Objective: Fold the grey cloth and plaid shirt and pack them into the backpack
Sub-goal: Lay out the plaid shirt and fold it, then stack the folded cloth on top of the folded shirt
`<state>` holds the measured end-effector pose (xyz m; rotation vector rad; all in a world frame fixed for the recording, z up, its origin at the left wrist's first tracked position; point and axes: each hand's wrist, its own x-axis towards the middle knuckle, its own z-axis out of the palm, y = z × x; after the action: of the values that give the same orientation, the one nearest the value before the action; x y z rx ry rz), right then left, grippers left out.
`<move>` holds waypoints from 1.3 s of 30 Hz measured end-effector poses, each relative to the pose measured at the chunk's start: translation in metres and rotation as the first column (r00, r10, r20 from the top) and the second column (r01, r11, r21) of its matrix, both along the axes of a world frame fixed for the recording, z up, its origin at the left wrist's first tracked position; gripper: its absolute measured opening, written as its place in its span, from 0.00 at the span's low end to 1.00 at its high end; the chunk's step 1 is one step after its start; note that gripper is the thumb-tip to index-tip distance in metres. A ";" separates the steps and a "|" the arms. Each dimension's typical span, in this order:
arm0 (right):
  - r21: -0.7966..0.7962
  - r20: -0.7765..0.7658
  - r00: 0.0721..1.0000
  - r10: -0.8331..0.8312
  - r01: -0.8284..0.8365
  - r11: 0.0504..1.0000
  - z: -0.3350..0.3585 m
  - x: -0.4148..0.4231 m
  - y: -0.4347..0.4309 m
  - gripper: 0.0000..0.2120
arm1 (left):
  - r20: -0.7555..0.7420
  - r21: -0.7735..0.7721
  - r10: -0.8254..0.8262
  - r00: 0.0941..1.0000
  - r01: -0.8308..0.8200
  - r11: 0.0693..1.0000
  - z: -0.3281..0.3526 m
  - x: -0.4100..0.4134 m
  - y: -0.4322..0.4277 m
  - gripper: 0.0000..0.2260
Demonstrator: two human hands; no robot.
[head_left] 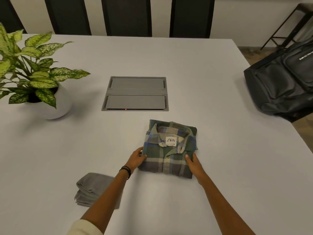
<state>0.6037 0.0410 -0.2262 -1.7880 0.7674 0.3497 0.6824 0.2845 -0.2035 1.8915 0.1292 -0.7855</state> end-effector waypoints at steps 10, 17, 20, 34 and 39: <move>0.101 0.025 0.982 0.190 -0.191 0.976 0.011 0.005 0.082 0.28 | 0.131 0.166 0.037 0.991 -0.059 0.984 0.004 -0.008 0.084 0.18; 0.111 0.095 0.962 0.256 -0.266 0.958 0.005 0.002 0.107 0.26 | 0.166 0.169 0.057 0.984 -0.086 0.982 0.003 -0.014 0.124 0.18; -0.100 0.099 0.974 0.204 -0.194 0.976 0.001 0.002 0.113 0.26 | 0.207 0.149 0.115 0.972 -0.147 0.978 0.008 -0.020 0.141 0.17; -0.606 0.355 0.307 0.883 -0.644 0.467 0.034 -0.030 0.223 0.30 | 0.078 0.350 0.191 0.978 -0.206 0.914 0.006 -0.054 0.200 0.18; -0.504 0.208 0.193 0.959 -0.819 0.274 0.009 -0.043 0.231 0.30 | 0.000 0.353 0.254 0.967 -0.238 0.905 0.000 -0.068 0.210 0.19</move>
<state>0.5605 0.2719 -0.2175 -2.3260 -0.8232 0.5353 0.6140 0.4947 -0.2035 2.1373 0.5605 -0.6624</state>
